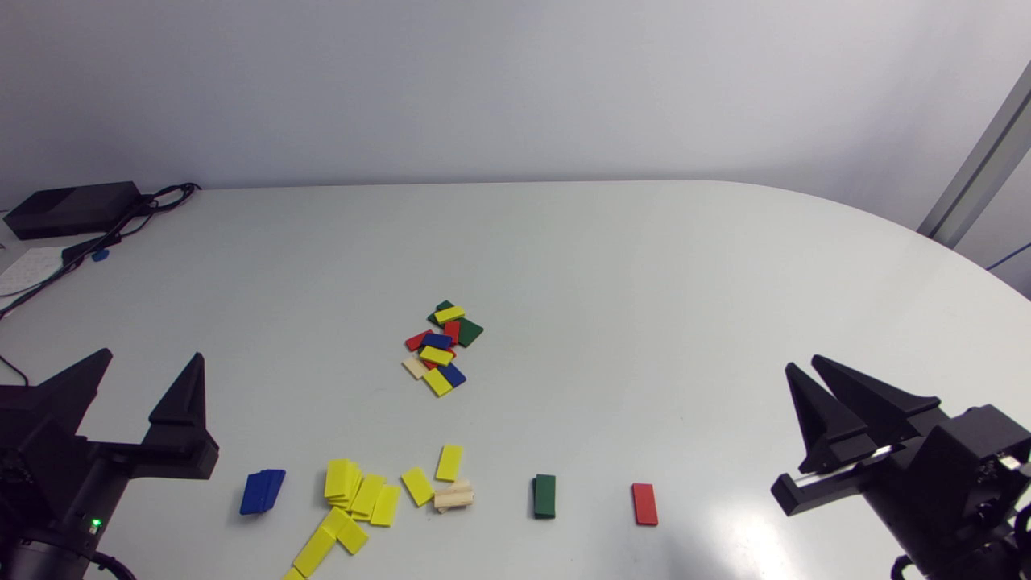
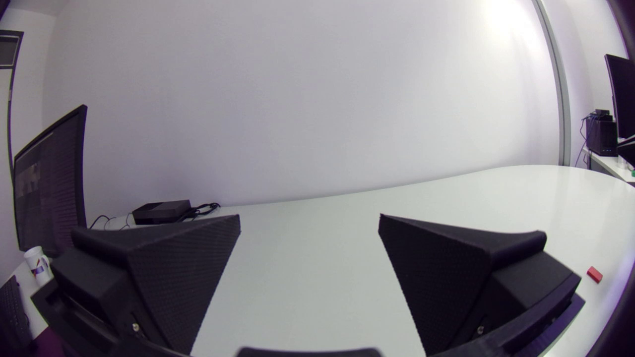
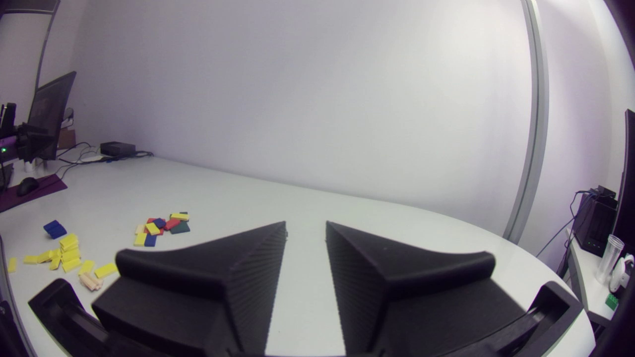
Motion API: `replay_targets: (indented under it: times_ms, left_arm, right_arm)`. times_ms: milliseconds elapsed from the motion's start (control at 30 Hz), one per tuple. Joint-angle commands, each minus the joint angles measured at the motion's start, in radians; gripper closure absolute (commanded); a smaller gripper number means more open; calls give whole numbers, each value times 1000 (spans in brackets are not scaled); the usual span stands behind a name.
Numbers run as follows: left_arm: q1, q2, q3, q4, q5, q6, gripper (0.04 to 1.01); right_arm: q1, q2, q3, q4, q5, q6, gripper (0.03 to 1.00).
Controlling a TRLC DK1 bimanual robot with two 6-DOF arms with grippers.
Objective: Take domino bricks one by one from the mixed stack on the table and place each onto the existing stack of the same color.
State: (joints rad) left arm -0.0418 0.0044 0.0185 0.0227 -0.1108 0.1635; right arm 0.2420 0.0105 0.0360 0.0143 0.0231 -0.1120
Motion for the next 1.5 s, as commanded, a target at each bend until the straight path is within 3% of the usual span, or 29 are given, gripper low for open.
replay_targets:
  times_ms: [0,33,67,767,933,1167,1467]
  left_arm:
    - [-9,-18,-20,-4,3,-21,51]
    - [-3,-18,-20,-3,3,-21,51]
    - [-1,-18,-20,-3,3,-21,51]
    - [-7,-18,1,-6,3,-12,51]
    - [-12,-18,74,-56,3,-15,51]
    - [-75,-12,182,-138,2,-28,52]
    - [-98,137,344,-222,0,-39,52]
  right_arm:
    - [-7,-3,-38,-16,6,9,62]
    - [95,-15,-38,-17,-20,35,62]
    - [100,-15,-38,-17,-20,34,61]
    - [82,-17,-21,-11,-2,29,62]
    - [80,-15,47,-42,3,28,62]
    - [79,20,157,-74,5,28,62]
    - [65,189,289,-86,12,28,62]
